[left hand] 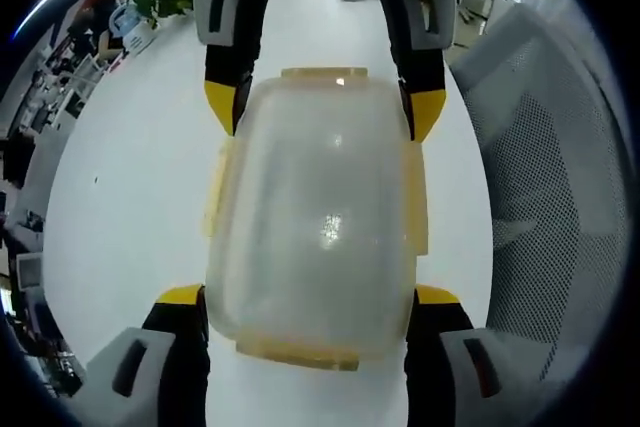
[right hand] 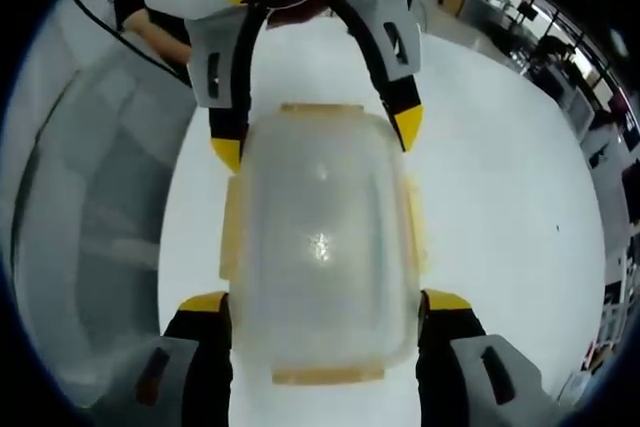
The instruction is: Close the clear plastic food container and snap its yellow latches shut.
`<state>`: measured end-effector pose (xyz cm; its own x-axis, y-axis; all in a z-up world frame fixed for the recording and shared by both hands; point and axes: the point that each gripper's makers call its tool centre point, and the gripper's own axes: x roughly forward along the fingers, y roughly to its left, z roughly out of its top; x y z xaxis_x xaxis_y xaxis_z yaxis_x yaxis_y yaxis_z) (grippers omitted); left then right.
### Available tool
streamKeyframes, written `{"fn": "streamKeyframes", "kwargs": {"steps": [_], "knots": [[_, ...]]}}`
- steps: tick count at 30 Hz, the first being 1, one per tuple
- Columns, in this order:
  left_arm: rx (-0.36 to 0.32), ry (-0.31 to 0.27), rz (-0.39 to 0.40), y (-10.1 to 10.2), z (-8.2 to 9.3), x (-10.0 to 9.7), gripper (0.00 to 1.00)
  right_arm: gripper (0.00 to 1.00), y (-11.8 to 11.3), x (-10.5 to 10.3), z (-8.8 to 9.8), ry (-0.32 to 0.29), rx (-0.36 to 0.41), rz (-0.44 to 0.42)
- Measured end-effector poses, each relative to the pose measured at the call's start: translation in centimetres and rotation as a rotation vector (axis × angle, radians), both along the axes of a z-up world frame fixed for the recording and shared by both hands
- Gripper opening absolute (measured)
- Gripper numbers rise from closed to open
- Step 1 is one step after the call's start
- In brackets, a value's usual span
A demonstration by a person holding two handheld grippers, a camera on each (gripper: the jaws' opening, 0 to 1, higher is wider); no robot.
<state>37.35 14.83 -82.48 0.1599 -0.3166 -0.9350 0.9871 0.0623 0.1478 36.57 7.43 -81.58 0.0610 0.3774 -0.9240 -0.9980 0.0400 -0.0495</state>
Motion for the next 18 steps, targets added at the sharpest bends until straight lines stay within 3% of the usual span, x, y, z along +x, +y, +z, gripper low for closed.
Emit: {"fn": "streamKeyframes", "kwargs": {"steps": [18], "knots": [[0.009,-0.001,-0.022,0.31,-0.02,0.72,0.83,0.77,0.49,0.51,-0.12,0.008,0.015,-0.007]]}}
